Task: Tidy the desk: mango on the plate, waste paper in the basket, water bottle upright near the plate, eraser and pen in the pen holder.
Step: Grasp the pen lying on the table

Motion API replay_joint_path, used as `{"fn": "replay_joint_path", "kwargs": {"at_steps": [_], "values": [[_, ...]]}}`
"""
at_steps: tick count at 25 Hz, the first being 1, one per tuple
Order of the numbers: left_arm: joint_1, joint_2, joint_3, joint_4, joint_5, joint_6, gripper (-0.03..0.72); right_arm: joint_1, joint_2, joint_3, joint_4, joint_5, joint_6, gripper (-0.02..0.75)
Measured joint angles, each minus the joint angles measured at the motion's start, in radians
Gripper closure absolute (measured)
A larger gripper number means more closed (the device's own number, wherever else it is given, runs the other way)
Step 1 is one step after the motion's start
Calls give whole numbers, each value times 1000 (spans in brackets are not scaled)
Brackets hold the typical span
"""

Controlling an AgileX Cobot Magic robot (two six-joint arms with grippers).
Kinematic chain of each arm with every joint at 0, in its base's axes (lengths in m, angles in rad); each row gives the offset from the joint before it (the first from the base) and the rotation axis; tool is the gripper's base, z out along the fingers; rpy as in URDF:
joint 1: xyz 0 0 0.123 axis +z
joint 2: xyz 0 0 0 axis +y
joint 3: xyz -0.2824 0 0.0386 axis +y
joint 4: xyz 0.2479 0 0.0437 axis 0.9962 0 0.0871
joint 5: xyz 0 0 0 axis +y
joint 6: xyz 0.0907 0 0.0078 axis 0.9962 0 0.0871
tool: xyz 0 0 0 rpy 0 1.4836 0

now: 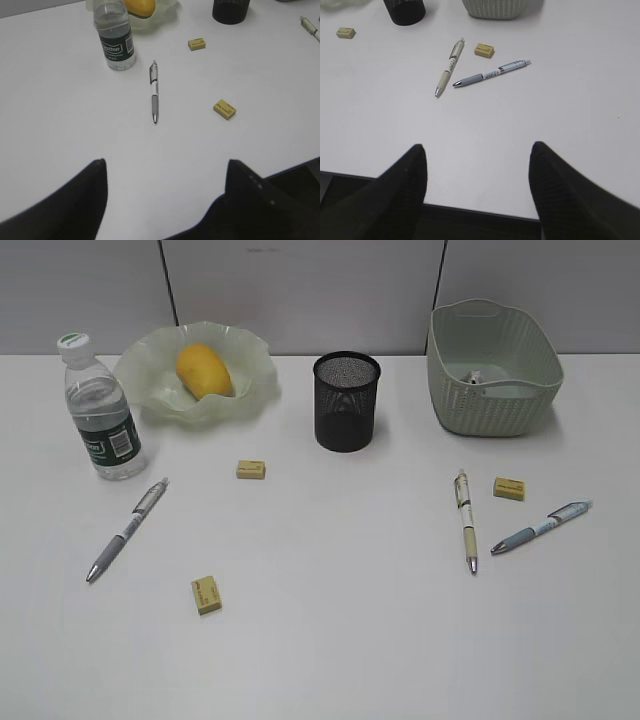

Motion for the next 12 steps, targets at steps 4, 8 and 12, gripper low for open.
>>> {"fn": "replay_joint_path", "kwargs": {"at_steps": [4, 8, 12], "values": [[0, 0, 0, 0, 0, 0, 150, 0, 0, 0, 0, 0, 0, 229], [0, 0, 0, 0, 0, 0, 157, 0, 0, -2, 0, -1, 0, 229], [0, -27, 0, 0, -1, 0, 163, 0, 19, -40, 0, -22, 0, 229]]}}
